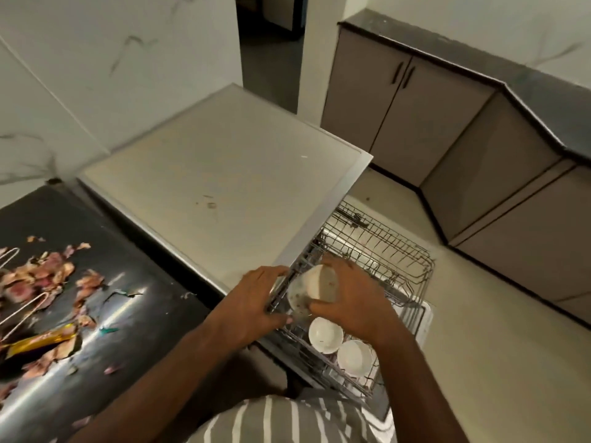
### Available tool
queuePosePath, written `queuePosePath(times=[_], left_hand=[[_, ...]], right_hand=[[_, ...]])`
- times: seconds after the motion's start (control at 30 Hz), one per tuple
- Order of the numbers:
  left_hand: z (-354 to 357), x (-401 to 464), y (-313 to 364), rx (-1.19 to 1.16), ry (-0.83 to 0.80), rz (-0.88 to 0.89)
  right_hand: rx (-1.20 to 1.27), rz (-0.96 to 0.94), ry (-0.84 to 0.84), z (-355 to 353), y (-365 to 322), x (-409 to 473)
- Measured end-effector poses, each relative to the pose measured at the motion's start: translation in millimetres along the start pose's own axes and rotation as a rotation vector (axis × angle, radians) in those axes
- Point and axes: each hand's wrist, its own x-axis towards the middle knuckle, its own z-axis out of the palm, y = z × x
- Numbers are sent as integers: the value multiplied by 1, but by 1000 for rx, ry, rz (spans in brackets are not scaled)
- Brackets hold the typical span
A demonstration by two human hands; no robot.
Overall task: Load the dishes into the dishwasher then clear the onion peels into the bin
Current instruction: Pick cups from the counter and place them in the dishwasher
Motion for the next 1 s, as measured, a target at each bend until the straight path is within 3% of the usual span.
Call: queuePosePath(times=[0.13,0.33,0.77,1.0], left_hand=[[6,12,0,39,-49,-46],[5,21,0,37,-47,-117],[1,-5,-11,42,124,-394],[1,-23,-4,3,201,-526]], right_hand=[[6,166,41,-7,67,11],[-145,254,15,4,136,62],[-284,263,-312,111,212,154],[-369,197,-366,120,213,175]])
